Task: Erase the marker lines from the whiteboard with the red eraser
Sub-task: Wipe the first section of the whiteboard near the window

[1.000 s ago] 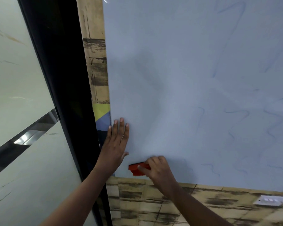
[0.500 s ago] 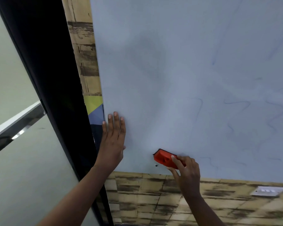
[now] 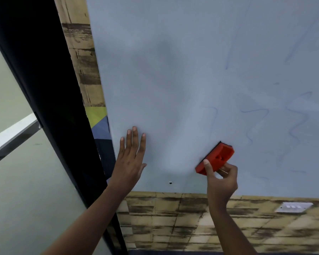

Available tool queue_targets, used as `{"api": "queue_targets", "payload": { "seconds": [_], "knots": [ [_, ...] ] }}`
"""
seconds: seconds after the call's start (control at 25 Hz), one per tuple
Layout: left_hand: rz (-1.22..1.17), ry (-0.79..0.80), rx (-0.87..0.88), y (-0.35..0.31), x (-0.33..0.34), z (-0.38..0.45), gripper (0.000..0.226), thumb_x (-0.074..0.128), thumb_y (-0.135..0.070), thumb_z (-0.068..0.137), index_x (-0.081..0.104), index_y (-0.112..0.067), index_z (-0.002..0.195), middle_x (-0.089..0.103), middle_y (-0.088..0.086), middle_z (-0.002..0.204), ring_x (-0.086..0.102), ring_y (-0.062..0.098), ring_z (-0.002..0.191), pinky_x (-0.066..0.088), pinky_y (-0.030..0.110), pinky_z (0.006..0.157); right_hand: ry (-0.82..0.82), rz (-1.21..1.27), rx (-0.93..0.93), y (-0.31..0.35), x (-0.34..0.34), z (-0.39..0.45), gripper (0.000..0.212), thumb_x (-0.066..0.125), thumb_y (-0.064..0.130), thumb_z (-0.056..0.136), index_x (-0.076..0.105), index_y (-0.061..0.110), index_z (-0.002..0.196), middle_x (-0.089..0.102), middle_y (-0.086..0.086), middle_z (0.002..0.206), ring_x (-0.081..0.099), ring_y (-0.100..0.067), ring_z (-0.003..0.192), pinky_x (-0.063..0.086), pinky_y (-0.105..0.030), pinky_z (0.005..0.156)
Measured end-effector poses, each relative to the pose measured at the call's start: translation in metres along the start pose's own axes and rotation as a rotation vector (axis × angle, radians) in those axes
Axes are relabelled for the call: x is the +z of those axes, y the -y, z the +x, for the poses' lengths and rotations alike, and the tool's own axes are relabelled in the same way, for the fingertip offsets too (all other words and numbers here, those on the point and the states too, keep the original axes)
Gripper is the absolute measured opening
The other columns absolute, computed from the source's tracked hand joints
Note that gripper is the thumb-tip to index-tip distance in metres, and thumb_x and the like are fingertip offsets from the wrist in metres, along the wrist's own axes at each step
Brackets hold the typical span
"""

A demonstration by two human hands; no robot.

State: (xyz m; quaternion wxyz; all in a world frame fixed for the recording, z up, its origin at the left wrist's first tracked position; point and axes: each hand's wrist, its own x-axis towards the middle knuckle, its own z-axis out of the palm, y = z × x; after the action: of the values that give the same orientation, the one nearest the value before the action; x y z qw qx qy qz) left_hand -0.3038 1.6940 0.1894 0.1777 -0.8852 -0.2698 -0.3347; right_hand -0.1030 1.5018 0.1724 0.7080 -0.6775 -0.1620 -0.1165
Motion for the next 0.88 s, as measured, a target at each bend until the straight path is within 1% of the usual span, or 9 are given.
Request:
{"api": "queue_targets", "payload": {
  "seconds": [0.12,0.28,0.4,0.48,0.56,0.6,0.72,0.8,0.88],
  "knots": [
    [-0.037,0.030,-0.031,-0.012,0.003,0.005,0.144,0.097,-0.039,0.072,-0.004,-0.005,0.169,-0.015,0.030,0.173,-0.008,0.050,0.162,0.009,0.066,0.130,0.018,-0.002,0.214,-0.008,0.014,-0.019,0.045,0.088,0.042,0.076,0.057,0.018,0.100,0.068,0.010,0.093,0.068,-0.009,0.085,0.055,-0.027,0.071],
    [-0.042,0.028,-0.063,-0.013,0.010,0.006,0.157,0.102,-0.041,0.060,-0.006,-0.006,0.169,-0.019,0.029,0.173,-0.015,0.048,0.161,-0.008,0.060,0.131,0.227,-0.028,0.408,-0.022,0.046,-0.075,0.047,0.090,0.041,0.073,0.057,0.022,0.101,0.069,0.009,0.092,0.069,-0.006,0.080,0.054,-0.018,0.063],
    [-0.042,0.035,-0.062,-0.010,0.010,0.006,0.158,0.103,-0.039,0.059,-0.005,-0.008,0.170,-0.019,0.026,0.174,-0.015,0.046,0.162,-0.010,0.057,0.132,0.384,-0.043,0.413,-0.031,0.063,-0.105,0.046,0.093,0.037,0.070,0.055,0.031,0.095,0.069,0.010,0.089,0.068,-0.007,0.079,0.053,-0.020,0.066],
    [-0.053,0.030,-0.061,-0.009,0.009,0.004,0.158,0.104,-0.036,0.059,-0.004,-0.010,0.170,-0.018,0.024,0.175,-0.013,0.044,0.163,-0.009,0.056,0.132,0.409,-0.023,0.406,-0.033,0.067,-0.112,0.046,0.094,0.035,0.070,0.056,0.030,0.095,0.070,0.009,0.090,0.069,-0.009,0.081,0.053,-0.019,0.067],
    [-0.055,0.029,-0.057,-0.008,0.007,0.005,0.158,0.104,-0.034,0.058,-0.004,-0.011,0.170,-0.018,0.023,0.175,-0.013,0.043,0.163,-0.009,0.055,0.133,0.359,0.045,0.468,-0.032,0.066,-0.108,0.044,0.094,0.031,0.070,0.060,0.024,0.097,0.072,0.006,0.091,0.071,-0.013,0.082,0.054,-0.015,0.065],
    [-0.057,0.029,-0.055,-0.007,0.008,0.005,0.158,0.104,-0.033,0.058,-0.004,-0.011,0.171,-0.018,0.022,0.175,-0.013,0.042,0.163,-0.009,0.055,0.133,0.306,0.099,0.524,-0.032,0.062,-0.102,0.044,0.094,0.030,0.070,0.063,0.019,0.099,0.073,0.003,0.091,0.072,-0.016,0.084,0.058,-0.018,0.068],
    [-0.058,0.033,-0.068,-0.007,0.008,0.006,0.159,0.104,-0.035,0.058,-0.006,-0.012,0.170,-0.019,0.022,0.175,-0.015,0.041,0.163,-0.009,0.054,0.132,0.122,0.250,0.689,-0.039,0.041,-0.071,0.043,0.090,0.024,0.075,0.065,0.007,0.106,0.072,-0.008,0.099,0.074,-0.026,0.091,0.065,-0.041,0.077],
    [-0.056,0.042,-0.087,-0.011,0.010,0.006,0.158,0.102,-0.043,0.060,-0.007,-0.011,0.170,-0.019,0.024,0.175,-0.016,0.042,0.163,-0.010,0.056,0.132,0.038,0.342,0.774,-0.047,0.023,-0.050,0.043,0.086,0.018,0.080,0.063,0.001,0.112,0.070,-0.011,0.106,0.072,-0.028,0.096,0.064,-0.045,0.078],
    [-0.068,0.044,-0.109,-0.016,0.013,0.005,0.157,0.099,-0.051,0.062,-0.007,-0.010,0.170,-0.019,0.025,0.174,-0.016,0.044,0.162,-0.011,0.058,0.131,0.020,0.370,0.827,-0.056,0.010,-0.040,0.045,0.085,0.020,0.083,0.063,-0.001,0.116,0.070,-0.015,0.111,0.073,-0.032,0.099,0.064,-0.044,0.078]
  ]
}}
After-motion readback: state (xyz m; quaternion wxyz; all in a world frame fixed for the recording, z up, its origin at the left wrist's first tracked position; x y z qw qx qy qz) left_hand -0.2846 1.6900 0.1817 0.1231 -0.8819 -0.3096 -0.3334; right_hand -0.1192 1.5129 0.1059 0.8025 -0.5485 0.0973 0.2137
